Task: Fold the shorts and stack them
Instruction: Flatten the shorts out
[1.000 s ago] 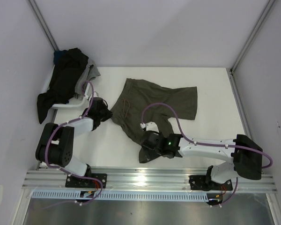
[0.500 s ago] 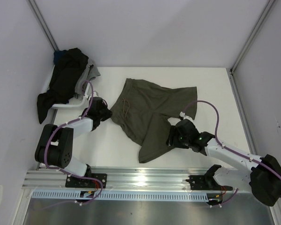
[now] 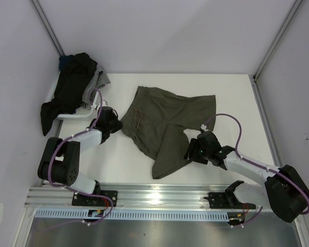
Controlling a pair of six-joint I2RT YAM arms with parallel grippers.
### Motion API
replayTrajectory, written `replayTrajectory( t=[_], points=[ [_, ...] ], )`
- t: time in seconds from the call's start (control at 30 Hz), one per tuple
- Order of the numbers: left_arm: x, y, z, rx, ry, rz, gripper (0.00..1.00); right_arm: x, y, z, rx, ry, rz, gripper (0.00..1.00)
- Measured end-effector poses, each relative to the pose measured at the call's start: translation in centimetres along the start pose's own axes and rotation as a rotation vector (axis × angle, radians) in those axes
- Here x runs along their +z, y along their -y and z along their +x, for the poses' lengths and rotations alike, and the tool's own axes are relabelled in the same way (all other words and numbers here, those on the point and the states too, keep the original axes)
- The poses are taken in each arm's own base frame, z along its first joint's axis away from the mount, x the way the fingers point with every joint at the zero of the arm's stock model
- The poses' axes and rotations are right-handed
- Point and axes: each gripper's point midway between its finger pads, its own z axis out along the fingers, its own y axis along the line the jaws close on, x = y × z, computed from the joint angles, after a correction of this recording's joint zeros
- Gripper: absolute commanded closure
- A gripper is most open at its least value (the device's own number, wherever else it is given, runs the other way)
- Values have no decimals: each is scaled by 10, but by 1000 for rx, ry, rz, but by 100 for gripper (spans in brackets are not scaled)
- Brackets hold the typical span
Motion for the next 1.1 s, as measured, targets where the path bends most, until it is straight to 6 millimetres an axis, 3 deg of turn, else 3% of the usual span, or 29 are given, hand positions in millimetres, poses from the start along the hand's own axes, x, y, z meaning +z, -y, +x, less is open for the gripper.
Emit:
replayTrajectory(
  t=[0.2,0.3,0.53,0.63,0.67,0.87,1.1],
  points=[
    [-2,-1,-3,7,11,-9,100,6,1,-9,24,21,-6,48],
    [-2,-2,-2,8,10,-11,100,11,3,-16,34,33,-1,61],
    [-2,-3,-3,15,11,-15,100,23,2,-28,64,72,2,74],
    [-2,-3,-3,15,12,-18,100,26,5,-32,71,85,11,97],
    [-2,-4,-3,15,13,-18,100,27,6,-34,75,87,15,100],
    [-3,-7,-4,18,18,-36,100,26,18,-46,109,107,48,100],
    [-5,-19,-16,-14,41,-55,100,3,59,-68,186,171,152,100]
  ],
)
